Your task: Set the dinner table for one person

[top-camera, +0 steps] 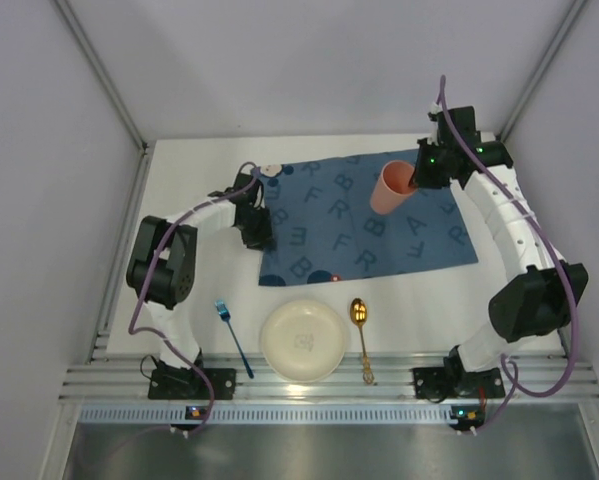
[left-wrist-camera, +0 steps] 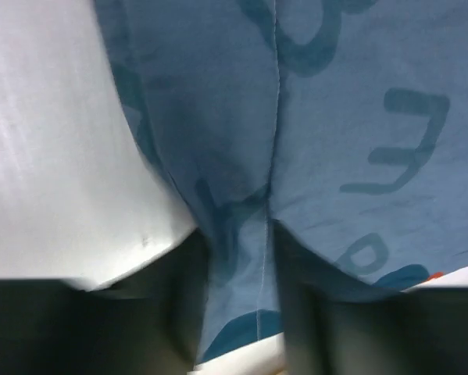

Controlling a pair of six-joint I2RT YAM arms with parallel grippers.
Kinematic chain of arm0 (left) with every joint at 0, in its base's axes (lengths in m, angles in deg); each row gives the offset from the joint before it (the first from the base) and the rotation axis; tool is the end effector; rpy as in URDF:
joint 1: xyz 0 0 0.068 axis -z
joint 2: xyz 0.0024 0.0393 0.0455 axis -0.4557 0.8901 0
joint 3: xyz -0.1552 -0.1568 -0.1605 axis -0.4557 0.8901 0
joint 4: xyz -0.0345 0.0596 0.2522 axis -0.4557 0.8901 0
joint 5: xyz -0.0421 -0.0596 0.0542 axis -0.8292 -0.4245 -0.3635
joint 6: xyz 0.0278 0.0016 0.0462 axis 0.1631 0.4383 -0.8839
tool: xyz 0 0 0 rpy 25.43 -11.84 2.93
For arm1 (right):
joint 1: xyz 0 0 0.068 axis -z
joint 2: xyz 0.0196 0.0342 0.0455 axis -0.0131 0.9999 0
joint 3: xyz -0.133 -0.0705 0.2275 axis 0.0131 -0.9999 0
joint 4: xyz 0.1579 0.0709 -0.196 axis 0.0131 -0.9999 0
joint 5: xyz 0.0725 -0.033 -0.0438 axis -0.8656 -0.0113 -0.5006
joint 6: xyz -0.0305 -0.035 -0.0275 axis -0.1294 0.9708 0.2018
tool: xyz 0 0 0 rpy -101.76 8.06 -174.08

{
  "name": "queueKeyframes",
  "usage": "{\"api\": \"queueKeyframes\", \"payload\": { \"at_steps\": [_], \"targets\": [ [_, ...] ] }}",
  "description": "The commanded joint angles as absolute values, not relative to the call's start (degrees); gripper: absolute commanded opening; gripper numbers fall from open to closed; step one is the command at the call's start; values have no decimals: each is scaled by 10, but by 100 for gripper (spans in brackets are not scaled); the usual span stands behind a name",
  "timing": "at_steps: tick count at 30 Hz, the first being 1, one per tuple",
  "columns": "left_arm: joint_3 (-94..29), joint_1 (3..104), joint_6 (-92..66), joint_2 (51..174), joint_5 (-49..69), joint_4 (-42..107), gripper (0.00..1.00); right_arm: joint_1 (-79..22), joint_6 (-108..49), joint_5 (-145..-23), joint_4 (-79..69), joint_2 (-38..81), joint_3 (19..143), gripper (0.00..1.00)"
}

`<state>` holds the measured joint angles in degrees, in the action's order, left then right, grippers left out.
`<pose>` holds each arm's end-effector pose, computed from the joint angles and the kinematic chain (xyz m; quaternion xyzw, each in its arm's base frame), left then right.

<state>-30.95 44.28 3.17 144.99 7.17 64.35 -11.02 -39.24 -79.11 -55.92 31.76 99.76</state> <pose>0.3551 -0.1170 0.1654 -0.0741 0.9727 -0.1648 0.1455 0.3330 0.0711 0.3699 0.0323 0.9324 0.1089 0.3430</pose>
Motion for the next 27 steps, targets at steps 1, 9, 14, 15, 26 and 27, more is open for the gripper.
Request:
{"api": "queueKeyframes", "payload": {
  "at_steps": [1,9,14,15,26,27],
  "targets": [
    [-330,461,19,1503,76,620,32,-94,-389,-788,-567,287,1017,0],
    [-338,455,-27,1483,146,670,0,-81,-385,-775,-572,295,1021,0],
    [-312,401,-45,1428,164,692,0,-70,-391,-744,-587,345,1066,0],
    [-306,395,-51,1414,168,694,0,-71,-392,-741,-588,356,1078,0],
    [-323,383,-67,1411,216,732,36,-72,-404,-674,-599,519,1226,0],
    [-332,383,-64,1412,222,737,97,-73,-406,-662,-597,530,1233,0]
  ]
}}
